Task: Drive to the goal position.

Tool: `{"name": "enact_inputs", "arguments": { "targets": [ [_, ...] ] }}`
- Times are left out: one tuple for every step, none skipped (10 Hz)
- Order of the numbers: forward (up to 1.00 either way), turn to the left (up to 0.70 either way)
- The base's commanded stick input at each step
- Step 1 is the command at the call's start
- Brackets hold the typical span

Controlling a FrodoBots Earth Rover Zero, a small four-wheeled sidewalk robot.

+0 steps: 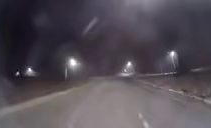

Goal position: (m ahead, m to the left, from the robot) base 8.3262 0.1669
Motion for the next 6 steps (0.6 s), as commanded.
{"name": "enact_inputs", "arguments": {
  "targets": [
    [1.0, 0.0],
    [1.0, 0.0],
    [1.0, 0.0],
    [1.0, 0.0],
    [1.0, 0.0],
    [1.0, 0.0]
  ]
}}
